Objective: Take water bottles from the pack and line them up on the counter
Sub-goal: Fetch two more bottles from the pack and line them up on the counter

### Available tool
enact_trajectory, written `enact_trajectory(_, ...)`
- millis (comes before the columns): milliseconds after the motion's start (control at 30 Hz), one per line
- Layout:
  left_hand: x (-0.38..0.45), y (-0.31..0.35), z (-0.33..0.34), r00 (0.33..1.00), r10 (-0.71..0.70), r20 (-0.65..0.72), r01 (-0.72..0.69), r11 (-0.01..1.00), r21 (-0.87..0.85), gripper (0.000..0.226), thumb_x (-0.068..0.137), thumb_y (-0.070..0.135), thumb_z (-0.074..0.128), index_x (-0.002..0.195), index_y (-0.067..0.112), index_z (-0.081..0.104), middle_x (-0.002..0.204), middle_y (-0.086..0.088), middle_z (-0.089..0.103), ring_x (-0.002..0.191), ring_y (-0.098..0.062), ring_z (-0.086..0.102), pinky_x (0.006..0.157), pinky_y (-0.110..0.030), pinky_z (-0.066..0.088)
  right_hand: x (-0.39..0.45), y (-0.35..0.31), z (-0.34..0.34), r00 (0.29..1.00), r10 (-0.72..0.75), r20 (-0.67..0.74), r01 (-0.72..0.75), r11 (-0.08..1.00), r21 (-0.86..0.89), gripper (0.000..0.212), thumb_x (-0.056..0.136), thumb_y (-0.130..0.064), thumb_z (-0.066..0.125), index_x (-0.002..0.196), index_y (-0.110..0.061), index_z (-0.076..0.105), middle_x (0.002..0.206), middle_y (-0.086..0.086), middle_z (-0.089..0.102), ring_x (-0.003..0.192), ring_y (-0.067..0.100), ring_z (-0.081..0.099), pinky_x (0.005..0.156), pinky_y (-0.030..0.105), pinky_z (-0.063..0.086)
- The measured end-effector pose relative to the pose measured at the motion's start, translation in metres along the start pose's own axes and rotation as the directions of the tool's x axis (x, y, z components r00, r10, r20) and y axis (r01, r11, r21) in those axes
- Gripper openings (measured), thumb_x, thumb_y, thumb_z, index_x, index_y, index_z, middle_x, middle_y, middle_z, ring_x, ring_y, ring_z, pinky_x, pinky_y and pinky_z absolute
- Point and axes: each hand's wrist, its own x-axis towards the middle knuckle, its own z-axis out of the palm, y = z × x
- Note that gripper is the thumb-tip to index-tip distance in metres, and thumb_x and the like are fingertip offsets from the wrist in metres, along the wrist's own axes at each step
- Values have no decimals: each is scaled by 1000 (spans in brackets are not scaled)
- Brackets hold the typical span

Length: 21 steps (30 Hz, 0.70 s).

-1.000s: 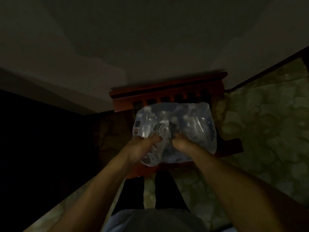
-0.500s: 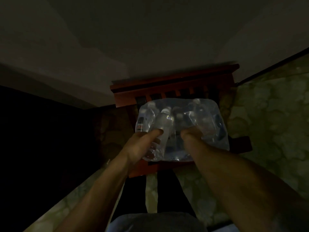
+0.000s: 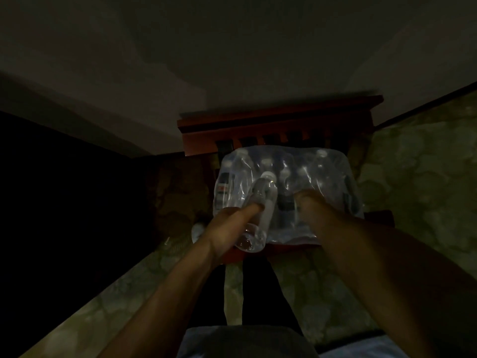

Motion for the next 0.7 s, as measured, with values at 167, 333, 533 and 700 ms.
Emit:
enact_trajectory(167,-4,10,-1,1000,1,-18,-1,1000,-25,50,92,46,58,113,2,70,105,-15,74,83,-21,67,67,-27,50,-26,-22,-9,998,67,7,-68,994,82,27,89,-31,67,93,-5,67,88,12,62,65,21,56,65,30,48)
enact_trajectory(333,-13,18,1,999,28,-24,-27,999,17,52,92,51,56,112,5,70,99,-9,73,74,-14,65,45,-17,48,-62,-29,-13,989,72,128,-97,975,198,27,90,-12,64,113,2,64,115,21,63,91,30,62,63,34,50)
enact_trajectory(533,-24,27,6,997,71,-44,-72,997,-35,54,89,50,60,115,3,68,106,-13,73,86,-22,67,71,-32,51,-104,-36,-26,998,-25,66,29,998,-59,45,89,-41,63,121,-9,61,103,11,64,87,26,62,71,38,56)
enact_trajectory(700,-38,34,7,991,109,-74,-113,992,-58,52,89,49,62,109,2,70,106,-16,74,92,-27,70,86,-39,56,-147,-56,-46,956,-268,117,283,742,-608,61,90,-59,50,133,-16,51,123,10,60,104,28,63,91,42,53)
